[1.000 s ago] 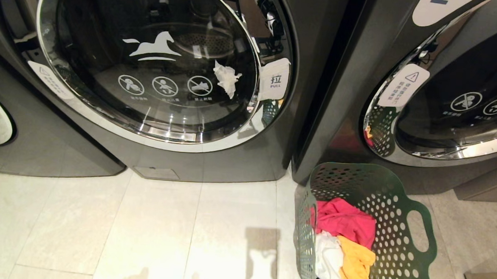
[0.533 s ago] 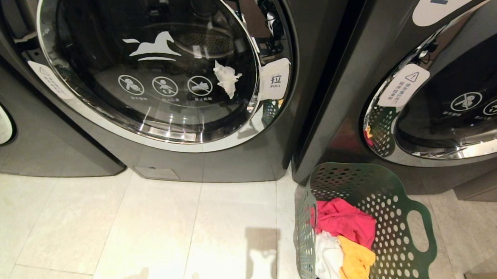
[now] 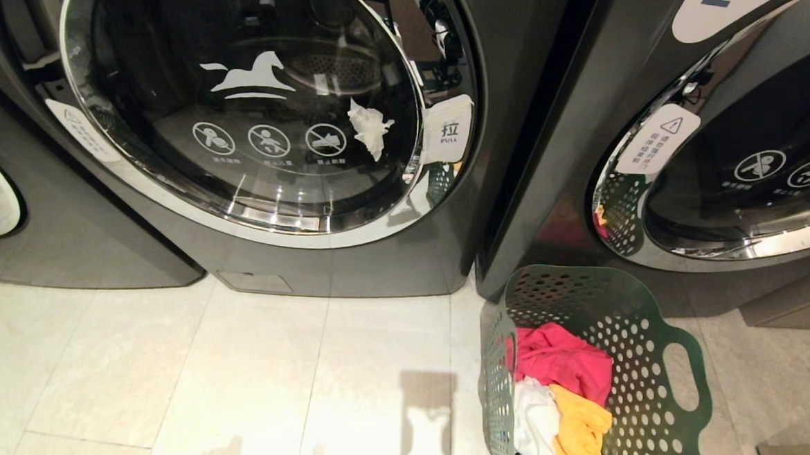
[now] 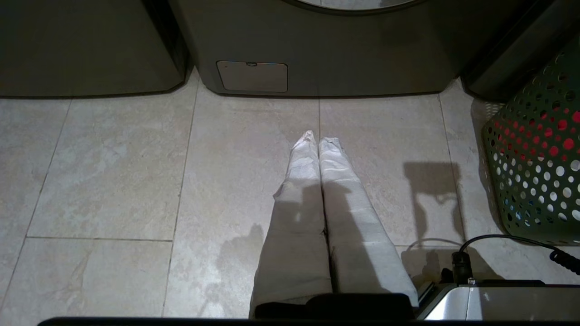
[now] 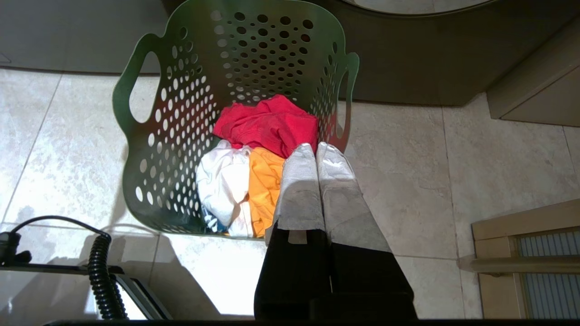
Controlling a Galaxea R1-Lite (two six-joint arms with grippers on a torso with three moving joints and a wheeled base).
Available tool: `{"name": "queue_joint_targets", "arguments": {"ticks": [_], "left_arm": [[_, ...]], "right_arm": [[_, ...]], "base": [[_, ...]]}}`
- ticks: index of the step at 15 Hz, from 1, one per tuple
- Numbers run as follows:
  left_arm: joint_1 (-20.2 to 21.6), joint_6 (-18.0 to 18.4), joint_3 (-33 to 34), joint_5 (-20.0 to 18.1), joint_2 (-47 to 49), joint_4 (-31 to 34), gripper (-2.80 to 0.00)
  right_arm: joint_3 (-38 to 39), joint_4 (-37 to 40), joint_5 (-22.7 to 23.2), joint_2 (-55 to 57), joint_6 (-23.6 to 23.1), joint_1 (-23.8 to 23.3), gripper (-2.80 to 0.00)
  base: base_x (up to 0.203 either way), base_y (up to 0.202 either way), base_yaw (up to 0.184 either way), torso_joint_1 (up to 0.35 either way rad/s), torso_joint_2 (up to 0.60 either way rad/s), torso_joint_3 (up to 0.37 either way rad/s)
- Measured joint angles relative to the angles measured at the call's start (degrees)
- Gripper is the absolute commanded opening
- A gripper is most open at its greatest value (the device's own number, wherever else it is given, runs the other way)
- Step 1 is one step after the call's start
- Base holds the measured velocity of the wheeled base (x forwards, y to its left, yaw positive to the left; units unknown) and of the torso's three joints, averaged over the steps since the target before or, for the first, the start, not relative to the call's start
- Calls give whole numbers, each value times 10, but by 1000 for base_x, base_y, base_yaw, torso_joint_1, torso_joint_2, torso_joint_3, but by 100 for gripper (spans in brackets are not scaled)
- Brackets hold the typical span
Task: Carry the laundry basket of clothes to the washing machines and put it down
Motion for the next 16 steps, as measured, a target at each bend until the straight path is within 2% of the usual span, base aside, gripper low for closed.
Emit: {"name": "queue_joint_targets", "arguments": {"ticks": [16], "left_arm": [[0, 0, 0, 0, 0, 0, -280]], "right_arm": [[0, 0, 0, 0, 0, 0, -280]], "base": [[0, 0, 0, 0, 0, 0]]}}
